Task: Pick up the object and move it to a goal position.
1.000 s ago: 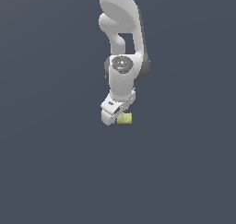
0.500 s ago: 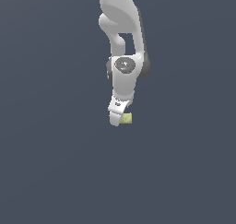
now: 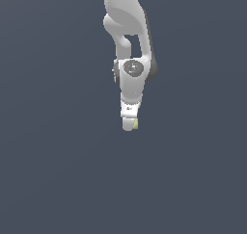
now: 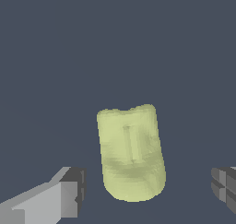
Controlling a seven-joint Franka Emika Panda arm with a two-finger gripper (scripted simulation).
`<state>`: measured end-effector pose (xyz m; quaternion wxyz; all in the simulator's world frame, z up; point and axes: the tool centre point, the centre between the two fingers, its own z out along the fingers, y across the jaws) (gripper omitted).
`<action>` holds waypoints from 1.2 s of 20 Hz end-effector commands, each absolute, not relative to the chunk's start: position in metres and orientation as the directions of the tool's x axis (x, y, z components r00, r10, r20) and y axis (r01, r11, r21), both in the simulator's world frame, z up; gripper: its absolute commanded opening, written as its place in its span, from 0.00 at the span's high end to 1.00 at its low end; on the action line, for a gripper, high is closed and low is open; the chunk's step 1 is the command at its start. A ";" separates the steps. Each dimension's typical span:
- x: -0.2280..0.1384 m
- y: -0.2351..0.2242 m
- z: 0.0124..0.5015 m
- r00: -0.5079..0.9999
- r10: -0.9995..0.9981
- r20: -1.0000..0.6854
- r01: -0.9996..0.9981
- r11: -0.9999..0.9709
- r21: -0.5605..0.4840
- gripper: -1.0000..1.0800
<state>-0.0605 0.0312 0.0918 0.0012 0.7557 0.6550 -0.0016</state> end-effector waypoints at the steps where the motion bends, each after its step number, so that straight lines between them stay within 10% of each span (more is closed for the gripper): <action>1: -0.063 0.033 0.090 0.095 0.995 -0.003 0.995 -0.095 0.000 0.04; 24: -0.068 0.037 0.048 0.019 1.000 0.000 1.000 -0.019 0.000 0.04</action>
